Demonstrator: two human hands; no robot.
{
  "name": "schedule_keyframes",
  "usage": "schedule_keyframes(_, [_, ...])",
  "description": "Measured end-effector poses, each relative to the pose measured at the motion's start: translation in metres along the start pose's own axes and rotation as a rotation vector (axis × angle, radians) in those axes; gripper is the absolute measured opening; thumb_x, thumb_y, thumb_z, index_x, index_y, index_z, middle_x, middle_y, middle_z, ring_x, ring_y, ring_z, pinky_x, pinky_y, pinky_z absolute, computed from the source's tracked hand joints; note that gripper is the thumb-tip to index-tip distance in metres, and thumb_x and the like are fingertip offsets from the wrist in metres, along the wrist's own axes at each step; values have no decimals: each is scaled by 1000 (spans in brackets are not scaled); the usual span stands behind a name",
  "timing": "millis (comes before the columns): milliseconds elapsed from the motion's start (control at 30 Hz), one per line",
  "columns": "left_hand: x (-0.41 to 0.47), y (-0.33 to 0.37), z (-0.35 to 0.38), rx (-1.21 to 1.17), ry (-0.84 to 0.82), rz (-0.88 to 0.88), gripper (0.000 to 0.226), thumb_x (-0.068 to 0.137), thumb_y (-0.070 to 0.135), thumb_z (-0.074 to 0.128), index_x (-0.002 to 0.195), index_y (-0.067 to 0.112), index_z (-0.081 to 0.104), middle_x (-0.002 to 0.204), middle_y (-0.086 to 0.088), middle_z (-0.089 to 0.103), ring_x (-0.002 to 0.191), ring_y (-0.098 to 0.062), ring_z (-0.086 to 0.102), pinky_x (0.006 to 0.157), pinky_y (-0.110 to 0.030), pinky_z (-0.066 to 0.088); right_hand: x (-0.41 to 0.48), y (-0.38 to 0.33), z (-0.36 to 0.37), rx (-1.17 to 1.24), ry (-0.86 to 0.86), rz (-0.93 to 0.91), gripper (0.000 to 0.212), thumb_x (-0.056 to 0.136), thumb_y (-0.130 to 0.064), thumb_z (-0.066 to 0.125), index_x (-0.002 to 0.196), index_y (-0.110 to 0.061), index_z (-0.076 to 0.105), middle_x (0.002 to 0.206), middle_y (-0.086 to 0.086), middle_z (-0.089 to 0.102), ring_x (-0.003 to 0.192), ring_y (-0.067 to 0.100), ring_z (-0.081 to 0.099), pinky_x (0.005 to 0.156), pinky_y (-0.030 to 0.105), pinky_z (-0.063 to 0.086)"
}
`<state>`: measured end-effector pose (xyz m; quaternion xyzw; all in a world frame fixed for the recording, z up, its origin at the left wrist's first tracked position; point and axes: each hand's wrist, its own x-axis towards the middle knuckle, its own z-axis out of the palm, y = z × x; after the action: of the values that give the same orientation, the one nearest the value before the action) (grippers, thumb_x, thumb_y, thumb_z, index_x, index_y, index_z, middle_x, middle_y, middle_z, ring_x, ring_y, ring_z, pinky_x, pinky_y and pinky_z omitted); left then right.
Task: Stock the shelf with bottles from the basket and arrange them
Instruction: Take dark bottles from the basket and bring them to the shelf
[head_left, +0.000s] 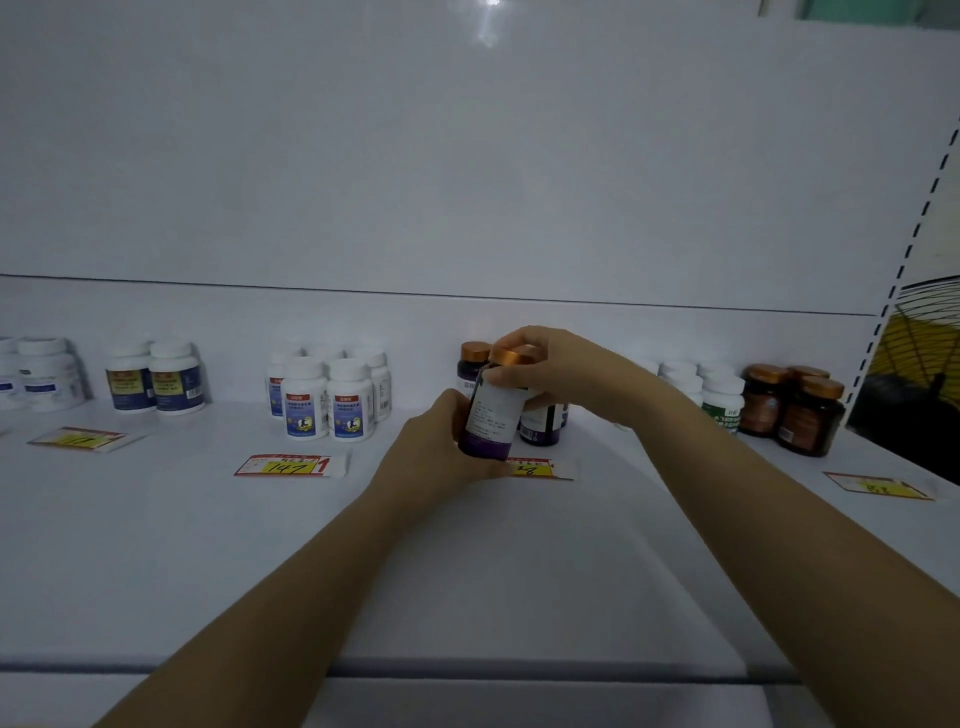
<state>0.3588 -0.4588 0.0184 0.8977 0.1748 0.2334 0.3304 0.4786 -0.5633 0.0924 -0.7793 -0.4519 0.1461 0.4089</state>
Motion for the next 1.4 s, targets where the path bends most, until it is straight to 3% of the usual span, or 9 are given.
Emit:
schedule_keyframes(133, [4, 17, -4, 168, -85, -17, 68, 76, 44, 72, 130, 19, 40, 131, -1, 54, 114, -18, 54, 93, -31, 45, -11, -15, -13, -186, 41, -52, 43, 87, -33, 66, 125, -17, 53, 124, 6, 57, 105, 21, 57, 82, 31, 56])
schedule_keyframes(267, [11, 20, -21, 679, -132, -26, 57, 86, 52, 57, 128, 16, 44, 127, -6, 55, 111, -23, 54, 94, -38, 47, -19, -25, -18, -364, 150, -122, 50, 86, -36, 66, 130, -18, 50, 126, 2, 53, 101, 14, 46, 80, 28, 45])
schedule_keyframes(400, [7, 23, -28, 880, -144, -73, 56, 89, 58, 48, 126, 16, 47, 121, -7, 56, 109, -25, 53, 88, -38, 46, -24, -27, -15, -377, 149, -102, 52, 85, -35, 67, 131, -17, 48, 127, 4, 53, 101, 15, 46, 77, 26, 43])
schedule_keyframes(633, [-16, 24, -39, 853, -141, -128, 52, 91, 52, 49, 125, 13, 48, 120, -9, 55, 108, -27, 53, 89, -42, 49, -23, -25, -1, -460, 107, -78, 47, 84, -37, 67, 124, -16, 53, 118, 5, 55, 99, 18, 49, 76, 28, 45])
schedule_keyframes(867, [-55, -6, -97, 826, -66, -268, 47, 91, 50, 50, 126, 17, 50, 125, -7, 55, 111, -27, 53, 84, -36, 42, 2, -75, 49, -378, 44, -224, 37, 80, -35, 72, 110, -17, 60, 108, 4, 59, 96, 19, 56, 78, 31, 54])
schedule_keyframes(1067, [-123, -67, -196, 847, 13, -455, 47, 90, 48, 50, 126, 17, 49, 126, -6, 55, 111, -27, 53, 85, -37, 44, 14, -166, 153, -242, -85, -365, 51, 83, -33, 71, 128, -21, 51, 109, -3, 50, 93, 17, 55, 53, 16, 46])
schedule_keyframes(1200, [-177, -112, -267, 863, 77, -562, 47, 91, 46, 50, 128, 18, 48, 127, -5, 55, 112, -26, 52, 87, -37, 45, 14, -233, 231, -224, -124, -488, 48, 84, -33, 70, 127, -21, 54, 106, -3, 49, 91, 17, 54, 62, 19, 47])
schedule_keyframes(1334, [-236, -152, -339, 880, 121, -647, 46, 92, 44, 49, 129, 15, 48, 124, -7, 55, 108, -25, 54, 87, -37, 49, 12, -302, 318, -168, -217, -552, 39, 84, -31, 70, 119, -17, 59, 105, 0, 53, 87, 18, 57, 49, 14, 45])
schedule_keyframes(1400, [-264, -174, -376, 869, 159, -695, 47, 93, 45, 49, 128, 14, 48, 122, -7, 56, 105, -24, 55, 86, -37, 51, 11, -335, 362, -134, -251, -587, 40, 83, -31, 71, 119, -15, 60, 107, 1, 53, 91, 19, 58, 51, 16, 48])
